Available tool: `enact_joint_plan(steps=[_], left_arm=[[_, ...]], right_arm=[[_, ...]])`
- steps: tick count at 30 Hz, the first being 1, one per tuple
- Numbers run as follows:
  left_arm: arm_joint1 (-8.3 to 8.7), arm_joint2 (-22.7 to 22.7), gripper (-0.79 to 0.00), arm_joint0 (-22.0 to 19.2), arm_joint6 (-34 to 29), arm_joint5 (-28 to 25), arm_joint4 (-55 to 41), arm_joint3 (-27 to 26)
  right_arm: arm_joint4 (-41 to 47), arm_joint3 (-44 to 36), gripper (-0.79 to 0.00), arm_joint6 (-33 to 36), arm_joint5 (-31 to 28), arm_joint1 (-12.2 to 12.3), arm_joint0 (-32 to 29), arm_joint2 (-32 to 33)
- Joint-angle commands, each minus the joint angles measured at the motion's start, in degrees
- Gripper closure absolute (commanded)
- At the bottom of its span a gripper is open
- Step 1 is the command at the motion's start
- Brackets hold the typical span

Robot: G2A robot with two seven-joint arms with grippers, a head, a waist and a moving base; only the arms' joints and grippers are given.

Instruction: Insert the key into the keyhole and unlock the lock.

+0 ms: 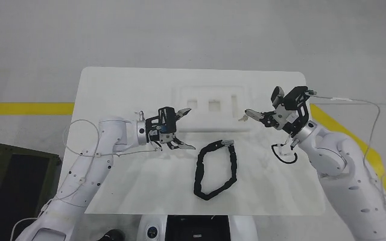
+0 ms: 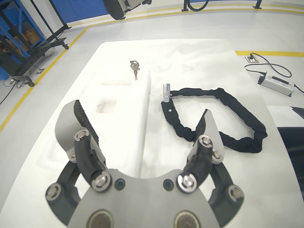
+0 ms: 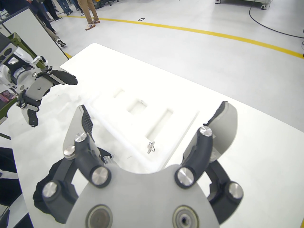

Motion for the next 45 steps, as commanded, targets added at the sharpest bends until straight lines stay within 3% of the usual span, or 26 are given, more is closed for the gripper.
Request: enact_joint_plan(steps=[1, 15, 17, 21, 27, 32, 39, 45], left_arm=[[0.04, 0.6, -0.785, -0.1, 0.7, 0.0, 0.2, 0.0], [0.05, 0.7, -0.785, -0.2, 1.8, 0.4, 0.3, 0.0], [0.27, -0.7, -0.785, 0.4, 0.4, 1.8, -0.6, 0.2], [0.83, -1.5, -0.785, 1.1, -4.7, 0.0, -1.7, -1.5], [1.17, 5.4, -0.785, -0.3, -10.4, 0.0, -8.5, -4.2], [0.03, 11.2, -0.785, -3.8, -11.5, 0.1, -11.6, -2.0], [-2.75, 19.0, -0.785, -7.8, -8.9, 4.4, -6.7, 2.2], [-4.93, 23.2, -0.785, -10.0, -3.1, 11.6, -0.9, 7.7]], right_arm=[[1.3, 0.0, -0.785, -1.3, -1.0, 0.1, -1.5, 1.7], [-2.3, 0.1, -0.785, -4.5, -8.0, 1.1, -10.3, 12.1], [-2.6, 0.1, -0.785, -4.8, -8.3, 1.2, -10.9, 13.1], [-2.6, 0.1, -0.785, -4.8, -8.3, 1.2, -10.9, 13.1], [-2.6, 0.1, -0.785, -4.8, -8.3, 1.2, -10.9, 13.1], [-2.6, 0.1, -0.785, -4.8, -8.3, 1.2, -10.9, 13.1], [-2.6, 0.1, -0.785, -4.8, -8.3, 1.2, -10.9, 13.1], [-2.6, 0.1, -0.785, -4.8, -8.3, 1.2, -10.9, 13.1]])
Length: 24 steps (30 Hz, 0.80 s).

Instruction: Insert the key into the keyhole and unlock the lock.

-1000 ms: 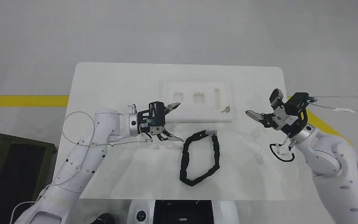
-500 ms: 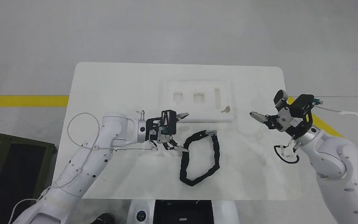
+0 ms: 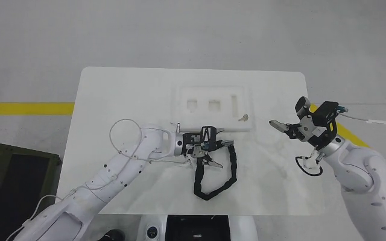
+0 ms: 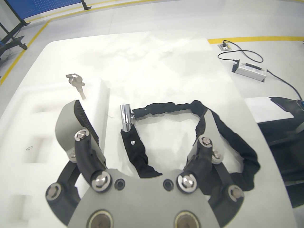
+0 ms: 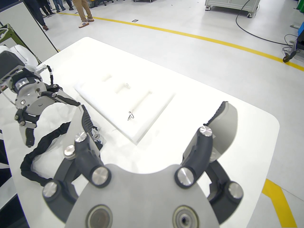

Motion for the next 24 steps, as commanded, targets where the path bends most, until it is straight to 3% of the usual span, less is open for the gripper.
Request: enact_joint_plan(steps=[1, 14, 17, 18, 19, 20, 22, 24], left_arm=[[-0.51, 1.0, -0.785, -0.6, 1.3, 1.5, 1.5, 1.9], [-3.31, 5.3, -0.785, -4.0, 5.4, 1.0, 4.7, 8.1], [-3.90, 6.0, -0.714, -4.6, 5.6, 1.2, 5.2, 9.1], [-4.08, 6.2, -0.610, -4.7, 5.8, 1.3, 5.3, 9.5], [-4.27, 6.4, -0.585, -4.9, 6.0, 1.3, 5.4, 9.8], [-4.45, 6.7, -0.606, -5.1, 6.1, 1.2, 5.7, 10.1], [-4.78, 7.1, -0.736, -5.5, 6.4, 1.0, 6.2, 10.7], [-5.08, 7.5, -0.727, -5.7, 6.8, 1.1, 6.8, 11.4]], right_arm=[[0.0, 0.0, -0.785, 0.0, 0.0, 0.0, 0.0, 0.0], [0.0, 0.0, -0.785, 0.0, 0.0, 0.0, 0.0, 0.0], [0.0, 0.0, -0.785, 0.0, 0.0, 0.0, 0.0, 0.0], [0.0, 0.0, -0.785, 0.0, 0.0, 0.0, 0.0, 0.0], [0.0, 0.0, -0.785, 0.0, 0.0, 0.0, 0.0, 0.0], [0.0, 0.0, -0.785, 0.0, 0.0, 0.0, 0.0, 0.0], [0.0, 0.0, -0.785, 0.0, 0.0, 0.0, 0.0, 0.0], [0.0, 0.0, -0.785, 0.0, 0.0, 0.0, 0.0, 0.0]])
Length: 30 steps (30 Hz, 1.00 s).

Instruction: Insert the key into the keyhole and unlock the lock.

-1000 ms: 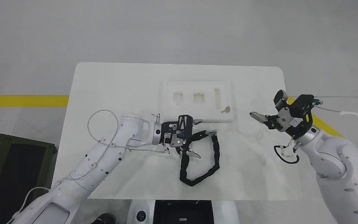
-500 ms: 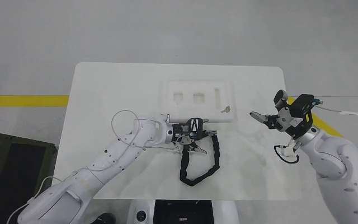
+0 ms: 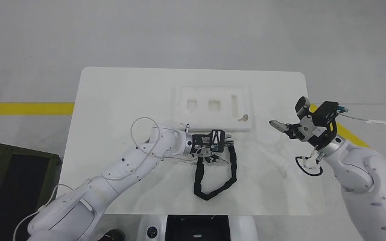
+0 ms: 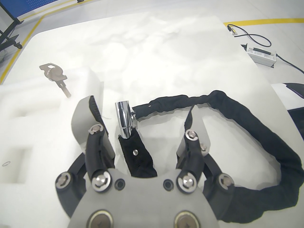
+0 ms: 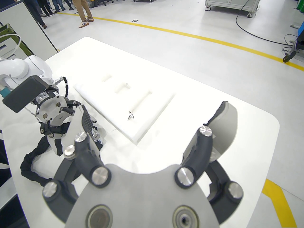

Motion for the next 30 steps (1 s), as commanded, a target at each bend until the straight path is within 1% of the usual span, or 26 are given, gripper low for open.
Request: enact_joint_plan(steps=[1, 3, 7, 9, 15, 16, 20, 26, 30], left_arm=[[-0.26, 0.2, -0.723, -0.2, 0.5, 0.3, 0.2, 0.7], [-0.54, 0.3, -0.696, -0.4, 0.8, 1.0, 0.7, 1.5], [-1.04, 0.7, -0.680, -0.9, 1.6, 2.2, 2.4, 2.6], [-1.29, 1.0, -0.643, -1.0, 2.2, 2.5, 2.9, 3.3], [-2.14, 1.7, -0.570, -1.7, 3.5, 2.8, 4.1, 5.5], [-2.30, 1.8, -0.542, -1.9, 3.5, 2.9, 4.3, 5.9], [-2.97, 2.2, -0.493, -2.5, 4.2, 3.1, 4.7, 7.3], [-3.88, 2.8, -0.508, -3.1, 5.3, 3.6, 5.3, 9.3], [-4.48, 3.1, -0.471, -3.6, 6.1, 3.8, 5.8, 10.6]], right_arm=[[0.0, 0.0, -0.785, 0.0, 0.0, 0.0, 0.0, 0.0], [0.0, 0.0, -0.785, 0.0, 0.0, 0.0, 0.0, 0.0], [0.0, 0.0, -0.785, 0.0, 0.0, 0.0, 0.0, 0.0], [0.0, 0.0, -0.785, 0.0, 0.0, 0.0, 0.0, 0.0], [0.0, 0.0, -0.785, 0.0, 0.0, 0.0, 0.0, 0.0], [0.0, 0.0, -0.785, 0.0, 0.0, 0.0, 0.0, 0.0], [0.0, 0.0, -0.785, 0.0, 0.0, 0.0, 0.0, 0.0], [0.0, 0.0, -0.785, 0.0, 0.0, 0.0, 0.0, 0.0], [0.0, 0.0, -0.785, 0.0, 0.0, 0.0, 0.0, 0.0]])
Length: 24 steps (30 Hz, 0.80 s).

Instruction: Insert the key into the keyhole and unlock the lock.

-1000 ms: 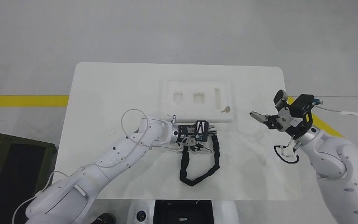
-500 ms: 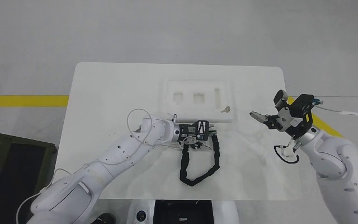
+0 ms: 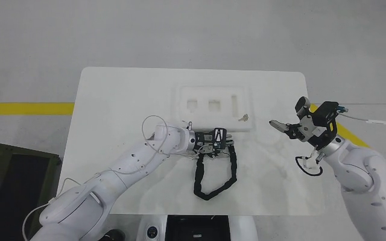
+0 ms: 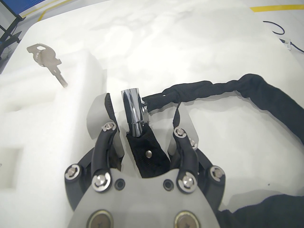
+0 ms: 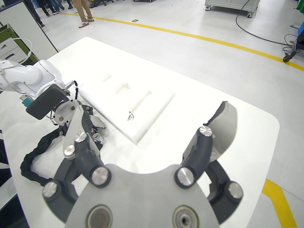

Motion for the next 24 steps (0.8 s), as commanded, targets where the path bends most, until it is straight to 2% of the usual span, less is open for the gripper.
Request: enact_joint_plan(steps=[1, 3, 11, 16, 17, 19, 20, 24], left_arm=[[-0.25, 0.2, -0.459, -0.2, 0.4, 0.1, 0.3, 0.6], [-0.51, 0.3, -0.425, -0.4, 0.9, 0.2, 0.6, 1.2], [-1.42, 0.8, -0.413, -1.4, 2.2, 0.2, 2.0, 3.3], [-1.83, 0.7, -0.265, -1.7, 3.0, 0.1, 2.3, 4.2], [-1.89, 0.6, -0.209, -1.7, 3.0, 0.0, 2.3, 4.4], [-1.99, 0.5, -0.046, -1.8, 3.3, -0.1, 2.3, 4.6], [-2.02, 0.4, 0.000, -1.8, 3.4, -0.1, 2.1, 4.7], [-2.06, -0.4, 0.000, -1.8, 3.7, -0.2, 1.6, 4.3]], right_arm=[[0.0, 0.0, -0.785, 0.0, 0.0, 0.0, 0.0, 0.0], [0.0, 0.0, -0.785, 0.0, 0.0, 0.0, 0.0, 0.0], [0.0, 0.0, -0.785, 0.0, 0.0, 0.0, 0.0, 0.0], [0.0, 0.0, -0.785, 0.0, 0.0, 0.0, 0.0, 0.0], [0.0, 0.0, -0.785, 0.0, 0.0, 0.0, 0.0, 0.0], [0.0, 0.0, -0.785, 0.0, 0.0, 0.0, 0.0, 0.0], [0.0, 0.0, -0.785, 0.0, 0.0, 0.0, 0.0, 0.0], [0.0, 0.0, -0.785, 0.0, 0.0, 0.0, 0.0, 0.0]])
